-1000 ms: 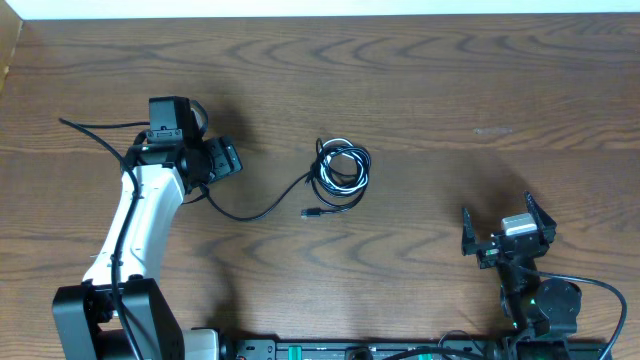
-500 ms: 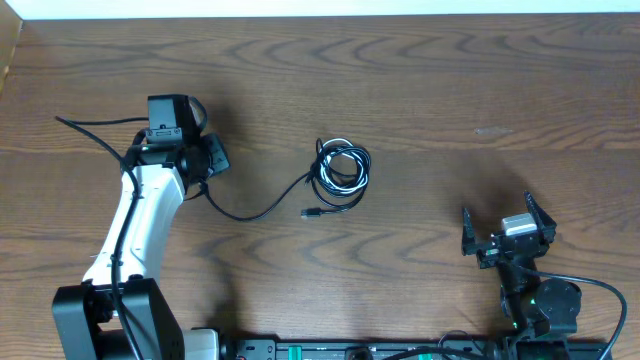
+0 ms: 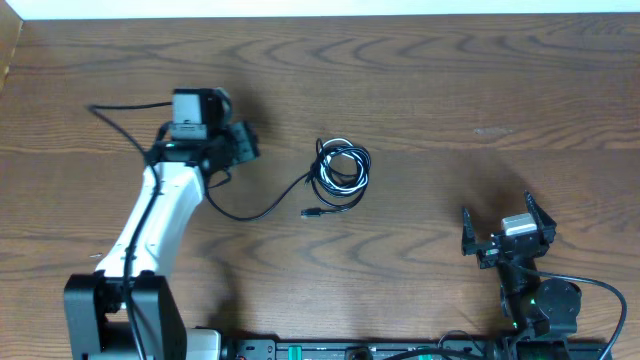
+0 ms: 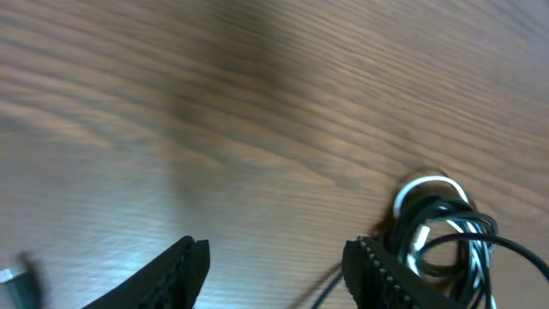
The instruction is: Untangle cables
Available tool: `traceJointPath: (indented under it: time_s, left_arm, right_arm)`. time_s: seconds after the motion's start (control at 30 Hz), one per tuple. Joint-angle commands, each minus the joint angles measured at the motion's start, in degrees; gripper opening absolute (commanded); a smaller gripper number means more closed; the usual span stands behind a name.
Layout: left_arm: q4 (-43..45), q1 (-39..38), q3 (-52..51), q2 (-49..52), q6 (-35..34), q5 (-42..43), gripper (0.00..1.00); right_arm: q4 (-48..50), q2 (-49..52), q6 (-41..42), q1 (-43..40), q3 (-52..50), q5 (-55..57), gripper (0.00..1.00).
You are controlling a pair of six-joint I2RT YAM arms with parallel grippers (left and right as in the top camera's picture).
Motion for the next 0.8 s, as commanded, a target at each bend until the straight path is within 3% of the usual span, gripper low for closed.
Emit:
traceJointPath:
  time_s: [0.0,0.53,0.77]
  left_arm:
    - [1.20,-3.56,-0.04,2.75,0.09,0.79,0.57]
    - [2.64,-7.06,-0.04,3.50,0.09,-1.44,0.60]
    - [2.51,-7.06,-0.04,3.65,0.09,-7.43,0.60]
  right_arm:
    - [-0.07,-0.15,-0.13,0.35,-0.20,0.02,0.99]
    - [-0.07,-0.15,-0.13,0.35,-0.20,0.02,0.99]
    - [-0.07,-0.15,-0.13,0.35,-0.20,0.00,0.99]
